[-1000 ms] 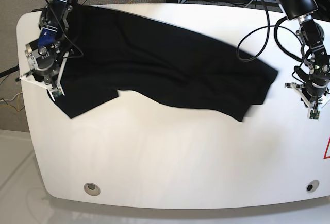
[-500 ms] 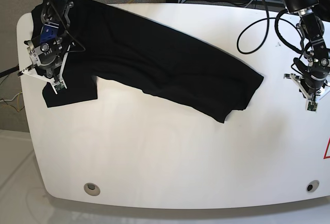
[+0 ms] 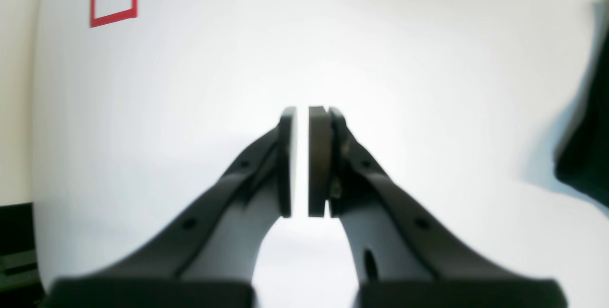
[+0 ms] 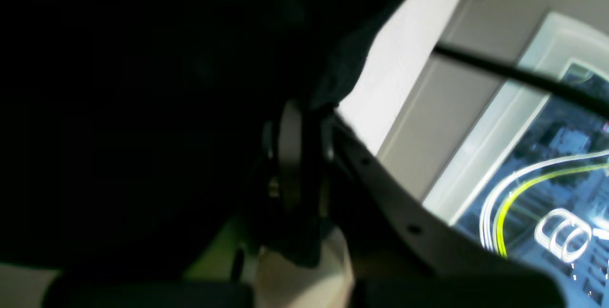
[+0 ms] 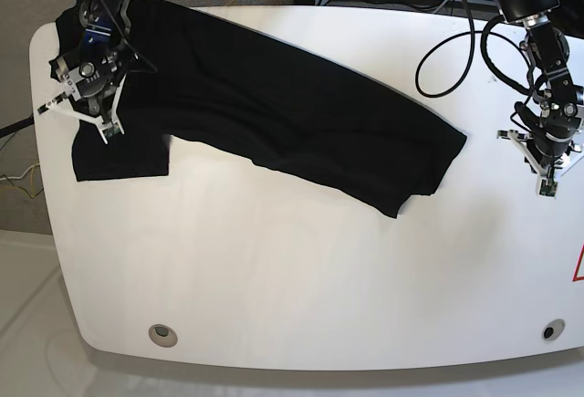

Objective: Fold the T-shirt properly
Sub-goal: 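Open both grippers to release the folded shirt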

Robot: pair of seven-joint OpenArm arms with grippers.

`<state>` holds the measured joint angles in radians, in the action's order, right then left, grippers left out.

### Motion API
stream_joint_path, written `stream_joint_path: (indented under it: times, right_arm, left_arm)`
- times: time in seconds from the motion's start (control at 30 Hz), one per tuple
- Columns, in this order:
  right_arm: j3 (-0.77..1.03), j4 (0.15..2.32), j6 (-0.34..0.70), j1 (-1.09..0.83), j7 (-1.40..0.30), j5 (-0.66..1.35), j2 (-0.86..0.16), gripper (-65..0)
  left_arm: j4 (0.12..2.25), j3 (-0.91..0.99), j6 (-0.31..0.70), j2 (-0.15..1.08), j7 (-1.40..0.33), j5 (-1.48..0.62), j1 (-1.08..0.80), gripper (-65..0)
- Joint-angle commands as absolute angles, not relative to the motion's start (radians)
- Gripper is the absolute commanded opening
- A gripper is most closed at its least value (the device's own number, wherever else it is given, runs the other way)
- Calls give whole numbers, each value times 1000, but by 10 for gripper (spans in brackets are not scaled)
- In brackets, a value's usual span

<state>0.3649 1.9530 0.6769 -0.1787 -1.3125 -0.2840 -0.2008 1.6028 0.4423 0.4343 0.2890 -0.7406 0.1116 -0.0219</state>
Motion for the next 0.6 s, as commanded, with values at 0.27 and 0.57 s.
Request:
stream_joint_path:
  times: [0.27,0.57]
  right_arm:
    - [369,1943,671,-265,-1280,-294,-216,-637]
    - [369,1836,671,-262,-1225,-294,-214,-635]
  left_arm:
    - [1618,409,426,305,-722,111,-2,-620]
    - [1620,387,423,263,-722,111,-1,-619]
